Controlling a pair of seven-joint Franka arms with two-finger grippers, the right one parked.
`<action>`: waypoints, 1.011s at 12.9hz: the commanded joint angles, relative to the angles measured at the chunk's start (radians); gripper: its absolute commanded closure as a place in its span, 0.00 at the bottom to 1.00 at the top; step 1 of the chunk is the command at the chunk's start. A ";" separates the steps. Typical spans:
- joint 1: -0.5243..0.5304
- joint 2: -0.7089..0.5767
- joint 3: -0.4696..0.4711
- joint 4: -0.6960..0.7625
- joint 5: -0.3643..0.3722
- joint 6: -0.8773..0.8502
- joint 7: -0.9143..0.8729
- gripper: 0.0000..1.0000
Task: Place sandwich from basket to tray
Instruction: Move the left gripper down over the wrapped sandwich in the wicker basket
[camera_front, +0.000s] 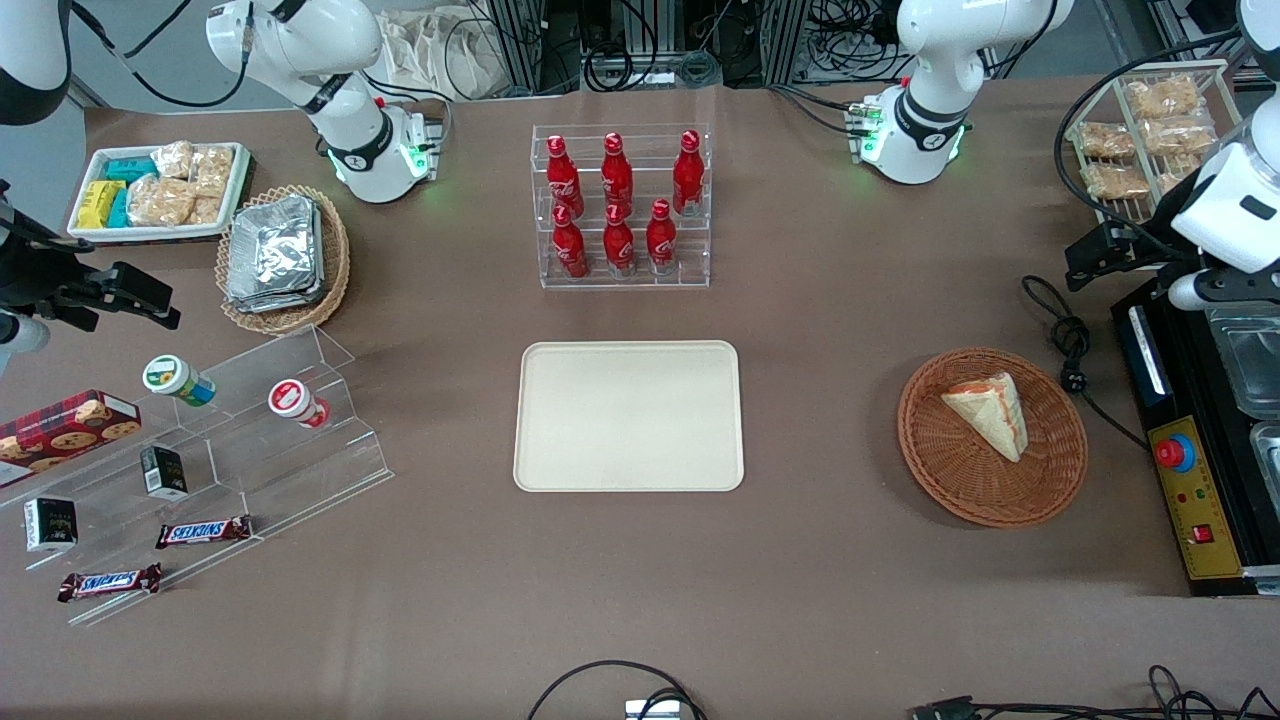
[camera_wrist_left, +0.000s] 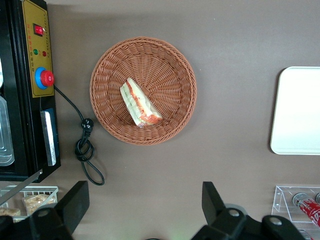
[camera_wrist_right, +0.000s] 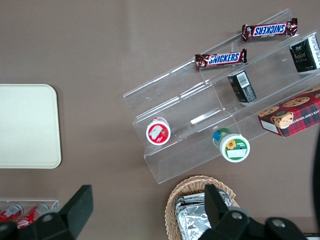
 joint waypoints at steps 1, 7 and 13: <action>0.014 -0.004 -0.012 -0.004 -0.002 0.009 0.007 0.00; 0.017 0.011 -0.010 -0.071 -0.006 0.121 -0.047 0.00; 0.020 0.143 -0.009 -0.183 0.006 0.276 -0.529 0.00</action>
